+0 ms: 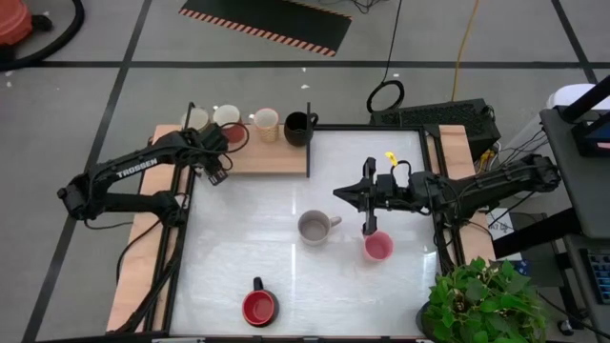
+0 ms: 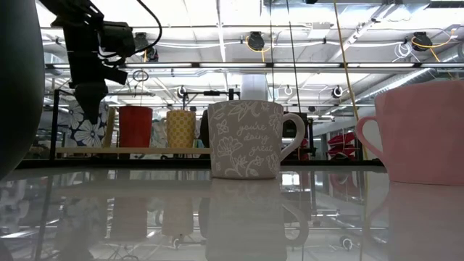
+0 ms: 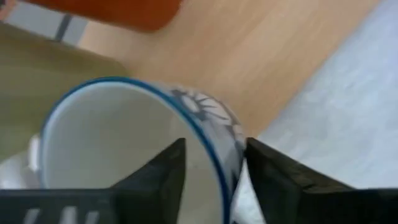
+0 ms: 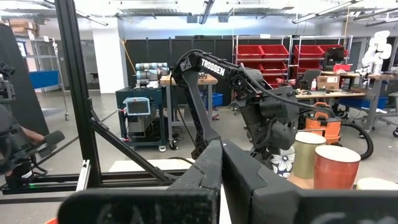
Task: Place coffee mugs
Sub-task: Put the blue patterned mug on the shelf, then put the gray patterned mug on the shelf
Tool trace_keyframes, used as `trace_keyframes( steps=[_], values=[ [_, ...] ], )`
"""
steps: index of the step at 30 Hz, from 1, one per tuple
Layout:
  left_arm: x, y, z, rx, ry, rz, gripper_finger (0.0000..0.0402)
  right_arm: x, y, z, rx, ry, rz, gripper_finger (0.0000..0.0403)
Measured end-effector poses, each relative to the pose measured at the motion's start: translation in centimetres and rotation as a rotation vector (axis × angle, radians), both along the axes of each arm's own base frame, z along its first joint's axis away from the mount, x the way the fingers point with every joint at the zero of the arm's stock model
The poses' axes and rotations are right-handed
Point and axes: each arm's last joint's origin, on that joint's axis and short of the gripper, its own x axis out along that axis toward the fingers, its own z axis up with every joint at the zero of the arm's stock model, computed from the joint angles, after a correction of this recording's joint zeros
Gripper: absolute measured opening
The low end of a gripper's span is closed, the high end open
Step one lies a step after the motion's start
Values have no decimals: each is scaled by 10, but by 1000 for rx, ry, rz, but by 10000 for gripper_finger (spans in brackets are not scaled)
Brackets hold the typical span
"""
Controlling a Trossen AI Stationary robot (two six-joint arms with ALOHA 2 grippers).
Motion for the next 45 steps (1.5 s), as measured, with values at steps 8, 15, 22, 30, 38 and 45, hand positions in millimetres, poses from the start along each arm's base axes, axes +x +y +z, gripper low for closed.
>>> trace_keyframes(
  steps=[8, 15, 22, 30, 38, 45],
  values=[
    [1, -1, 1, 88, 38, 75, 275, 0, 0, 0, -1, 0, 0, 4],
    [10, -14, 3, 137, 40, 29, 284, 0, 0, 0, -4, 0, -1, 4],
    [27, -28, 23, 207, -61, 24, 285, 0, 0, 0, -2, 0, -1, 4],
    [50, -65, 45, 207, -255, -71, 285, 0, 0, 0, 5, 0, 0, 4],
    [62, -105, 48, 200, -389, -154, 285, 0, 2, -1, 84, 17, 45, 4],
    [62, -131, 48, 190, -441, -205, 285, 14, 21, 17, 81, 159, 39, 4]
  ],
)
